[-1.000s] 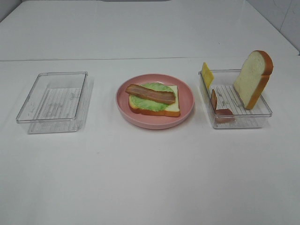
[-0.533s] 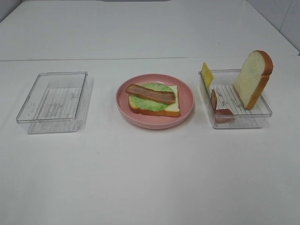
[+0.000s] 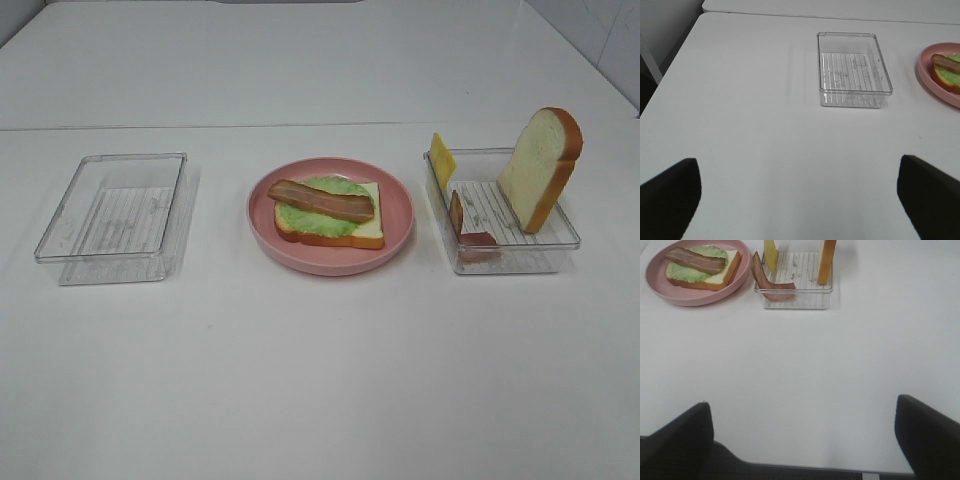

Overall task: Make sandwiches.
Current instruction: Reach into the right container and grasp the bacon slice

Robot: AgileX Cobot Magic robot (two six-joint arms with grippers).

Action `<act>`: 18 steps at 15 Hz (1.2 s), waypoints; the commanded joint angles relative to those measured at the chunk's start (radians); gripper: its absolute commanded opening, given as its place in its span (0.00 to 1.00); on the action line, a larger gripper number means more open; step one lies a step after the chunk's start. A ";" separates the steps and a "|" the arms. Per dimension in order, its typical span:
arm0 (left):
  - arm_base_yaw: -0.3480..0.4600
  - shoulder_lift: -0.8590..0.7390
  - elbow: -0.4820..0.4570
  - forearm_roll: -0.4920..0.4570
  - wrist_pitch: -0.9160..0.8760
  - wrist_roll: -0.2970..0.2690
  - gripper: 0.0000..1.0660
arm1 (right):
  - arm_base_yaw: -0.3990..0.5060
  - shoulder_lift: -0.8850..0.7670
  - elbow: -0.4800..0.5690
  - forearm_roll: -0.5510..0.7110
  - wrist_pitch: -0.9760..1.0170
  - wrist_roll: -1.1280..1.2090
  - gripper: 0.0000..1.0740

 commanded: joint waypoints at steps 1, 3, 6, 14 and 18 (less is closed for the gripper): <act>0.002 -0.021 0.002 -0.006 -0.006 -0.004 0.94 | -0.005 -0.017 0.002 0.004 -0.006 -0.005 0.90; 0.002 -0.021 0.002 -0.006 -0.006 -0.004 0.94 | -0.005 -0.017 0.002 0.004 -0.006 -0.005 0.90; 0.002 -0.021 0.002 -0.006 -0.006 -0.004 0.94 | -0.005 -0.017 0.002 0.004 -0.006 -0.005 0.90; 0.002 -0.021 0.002 -0.006 -0.006 -0.004 0.94 | -0.004 0.929 -0.527 -0.016 -0.005 -0.034 0.85; 0.002 -0.021 0.002 -0.006 -0.006 -0.004 0.94 | -0.004 1.375 -0.831 0.091 0.089 -0.039 0.85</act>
